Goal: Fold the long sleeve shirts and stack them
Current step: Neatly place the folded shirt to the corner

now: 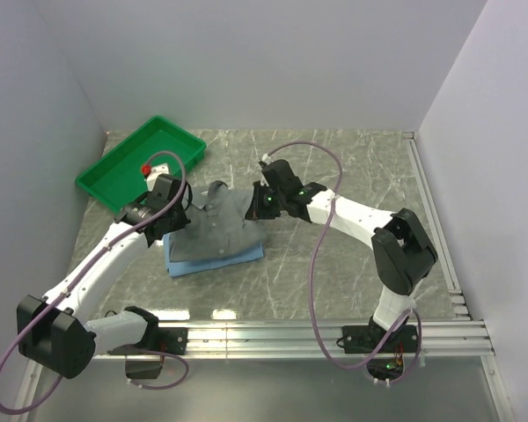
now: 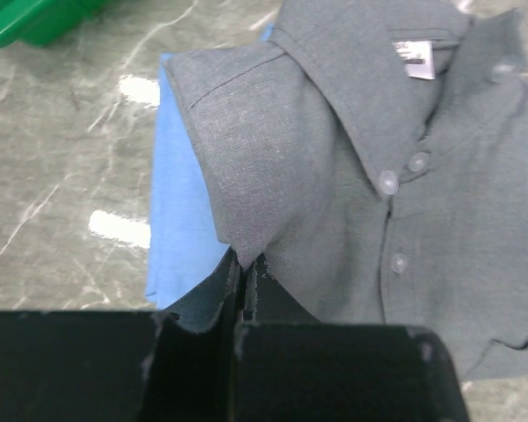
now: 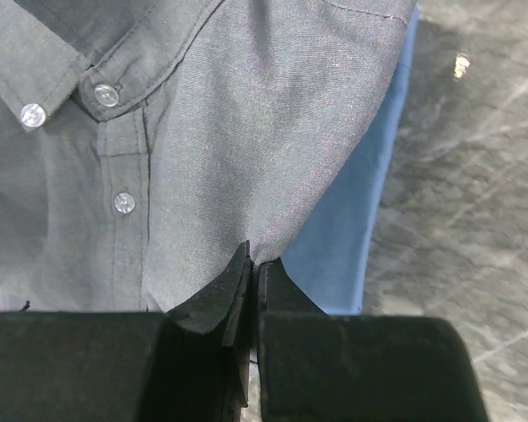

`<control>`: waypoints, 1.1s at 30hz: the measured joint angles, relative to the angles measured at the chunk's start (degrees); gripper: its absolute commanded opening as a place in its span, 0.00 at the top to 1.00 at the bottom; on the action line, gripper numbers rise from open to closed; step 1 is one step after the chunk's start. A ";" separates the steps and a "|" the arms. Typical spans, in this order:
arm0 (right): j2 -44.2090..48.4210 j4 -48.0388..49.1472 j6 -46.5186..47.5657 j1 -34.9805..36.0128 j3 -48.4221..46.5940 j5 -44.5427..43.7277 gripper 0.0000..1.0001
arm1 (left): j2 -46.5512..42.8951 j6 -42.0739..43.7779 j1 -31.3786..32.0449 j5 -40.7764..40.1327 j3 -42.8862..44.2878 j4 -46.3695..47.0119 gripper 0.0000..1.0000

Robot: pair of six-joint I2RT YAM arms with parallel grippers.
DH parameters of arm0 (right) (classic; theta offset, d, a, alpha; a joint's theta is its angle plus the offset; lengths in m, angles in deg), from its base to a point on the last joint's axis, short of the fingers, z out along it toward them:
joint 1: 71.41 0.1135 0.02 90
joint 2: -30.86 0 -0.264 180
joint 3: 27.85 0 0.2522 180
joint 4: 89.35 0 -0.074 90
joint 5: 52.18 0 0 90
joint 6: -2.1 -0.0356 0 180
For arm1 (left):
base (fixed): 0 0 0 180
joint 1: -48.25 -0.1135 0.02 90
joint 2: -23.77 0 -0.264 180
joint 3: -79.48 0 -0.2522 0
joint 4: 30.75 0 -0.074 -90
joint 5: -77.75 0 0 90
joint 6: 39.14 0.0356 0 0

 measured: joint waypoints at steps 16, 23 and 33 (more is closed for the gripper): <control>-5.14 -0.39 -0.02 5.57 -3.45 -1.49 1.00 | -0.31 0.24 -3.72 -1.14 -4.63 0.68 1.00; -5.14 -1.09 0.24 5.81 -3.45 -3.76 1.00 | -0.31 0.22 -4.02 -0.90 -7.04 1.49 1.00; -4.72 -2.01 1.55 5.81 -3.45 -6.73 1.00 | -1.05 0.20 -4.17 -0.70 -7.56 2.91 0.99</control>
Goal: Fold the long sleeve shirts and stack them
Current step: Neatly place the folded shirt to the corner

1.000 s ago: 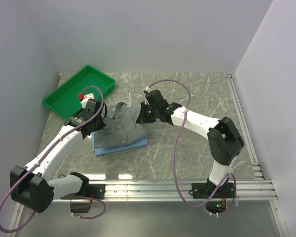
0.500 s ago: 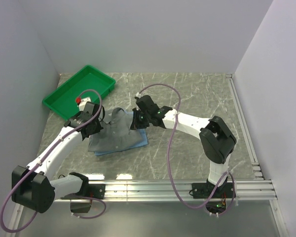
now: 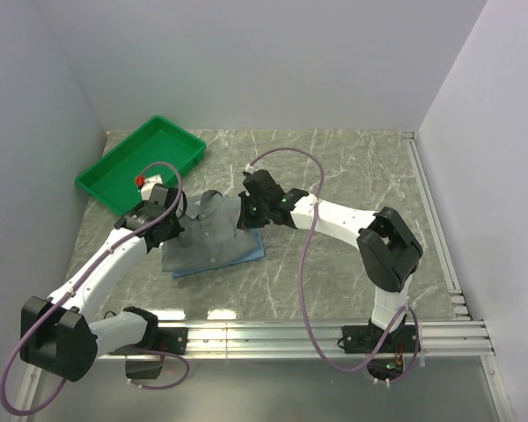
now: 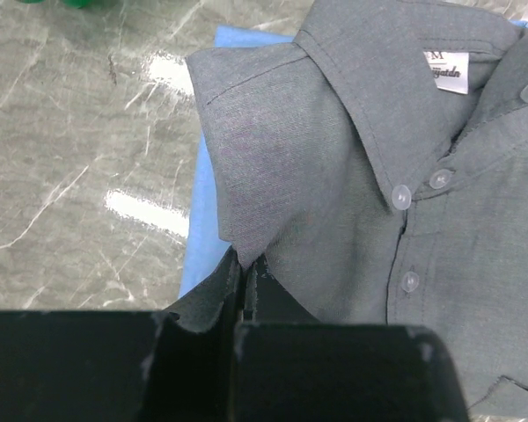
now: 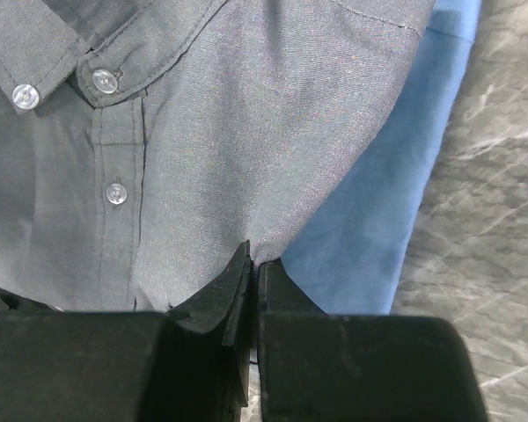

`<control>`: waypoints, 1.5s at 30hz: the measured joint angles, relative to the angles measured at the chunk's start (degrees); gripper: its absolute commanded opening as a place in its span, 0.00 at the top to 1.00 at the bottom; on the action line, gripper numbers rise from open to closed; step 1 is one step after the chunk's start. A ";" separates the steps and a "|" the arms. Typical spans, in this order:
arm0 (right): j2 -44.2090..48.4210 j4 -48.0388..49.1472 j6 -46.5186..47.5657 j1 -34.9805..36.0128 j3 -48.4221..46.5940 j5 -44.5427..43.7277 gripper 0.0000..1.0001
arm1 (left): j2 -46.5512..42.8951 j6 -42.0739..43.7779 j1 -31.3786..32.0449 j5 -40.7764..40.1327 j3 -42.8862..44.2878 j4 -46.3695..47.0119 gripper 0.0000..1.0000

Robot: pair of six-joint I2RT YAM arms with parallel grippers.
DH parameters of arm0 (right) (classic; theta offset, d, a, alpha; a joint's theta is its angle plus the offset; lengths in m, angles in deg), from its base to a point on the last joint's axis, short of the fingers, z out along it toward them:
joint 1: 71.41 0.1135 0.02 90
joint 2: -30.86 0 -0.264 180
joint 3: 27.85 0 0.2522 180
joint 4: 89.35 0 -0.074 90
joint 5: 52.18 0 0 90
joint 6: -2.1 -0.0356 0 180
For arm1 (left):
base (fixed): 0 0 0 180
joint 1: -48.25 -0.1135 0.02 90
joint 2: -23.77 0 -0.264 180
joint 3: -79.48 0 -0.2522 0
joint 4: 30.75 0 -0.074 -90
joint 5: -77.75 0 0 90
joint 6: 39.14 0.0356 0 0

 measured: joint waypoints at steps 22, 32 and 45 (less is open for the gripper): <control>3.04 -0.96 -1.42 0.00 2.99 -2.89 1.00 | 2.14 -1.86 -0.11 2.43 -3.08 3.65 0.87; 3.06 -4.94 -2.14 0.00 2.05 -5.84 0.20 | 2.75 -4.48 -0.26 -0.07 0.42 -1.36 0.23; 9.94 6.84 -6.38 -0.87 9.53 6.23 0.55 | -1.60 -7.32 -0.37 10.78 0.04 2.58 0.61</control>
